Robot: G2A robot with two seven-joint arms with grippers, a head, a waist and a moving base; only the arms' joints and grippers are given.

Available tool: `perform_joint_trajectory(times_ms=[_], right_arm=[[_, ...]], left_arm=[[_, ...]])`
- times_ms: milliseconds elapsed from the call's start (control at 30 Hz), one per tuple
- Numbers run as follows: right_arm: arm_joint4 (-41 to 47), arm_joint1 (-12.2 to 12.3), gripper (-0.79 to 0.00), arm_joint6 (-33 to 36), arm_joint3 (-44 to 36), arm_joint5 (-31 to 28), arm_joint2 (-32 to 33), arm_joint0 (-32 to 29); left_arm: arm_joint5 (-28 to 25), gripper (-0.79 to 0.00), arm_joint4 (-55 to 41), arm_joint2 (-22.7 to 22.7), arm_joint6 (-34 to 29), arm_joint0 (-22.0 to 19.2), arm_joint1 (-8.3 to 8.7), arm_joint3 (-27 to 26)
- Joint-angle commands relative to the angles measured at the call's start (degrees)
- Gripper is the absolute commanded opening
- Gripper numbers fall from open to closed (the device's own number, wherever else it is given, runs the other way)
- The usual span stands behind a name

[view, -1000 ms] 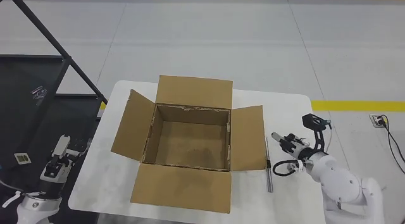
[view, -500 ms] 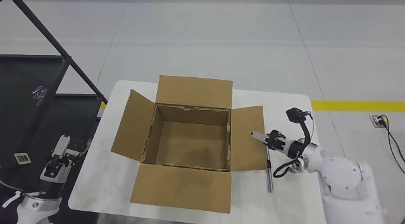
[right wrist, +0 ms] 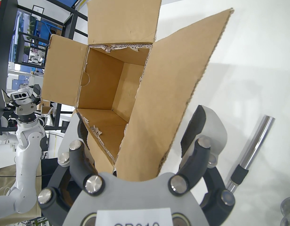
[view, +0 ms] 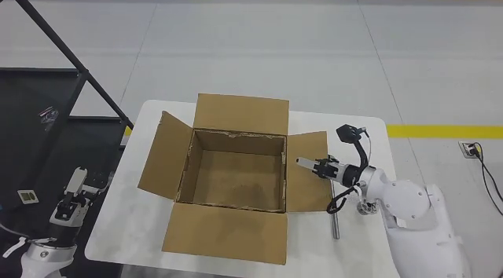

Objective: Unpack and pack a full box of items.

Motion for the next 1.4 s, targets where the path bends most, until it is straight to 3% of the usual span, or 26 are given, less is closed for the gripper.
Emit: perform_joint_trajectory(times_ms=[0, 833, 1133, 1367], right_arm=[[0.0, 0.1, 0.0, -0.3, 0.0, 0.2, -0.8, 0.3], [-0.6, 1.1, 0.0, -2.5, 1.9, 2.3, -8.2, 4.7], [-0.6, 2.7, 0.0, -2.3, -2.6, 1.7, -2.7, -0.9], [-10.5, 4.6, 0.0, -0.3, -9.2, -1.9, 1.7, -9.1]], left_arm=[[0.0, 0.0, 0.0, 0.0, 0.0, 0.0, 0.0, 0.0], [0.0, 0.0, 0.0, 0.0, 0.0, 0.0, 0.0, 0.0], [0.0, 0.0, 0.0, 0.0, 0.0, 0.0, 0.0, 0.0], [0.0, 0.0, 0.0, 0.0, 0.0, 0.0, 0.0, 0.0]])
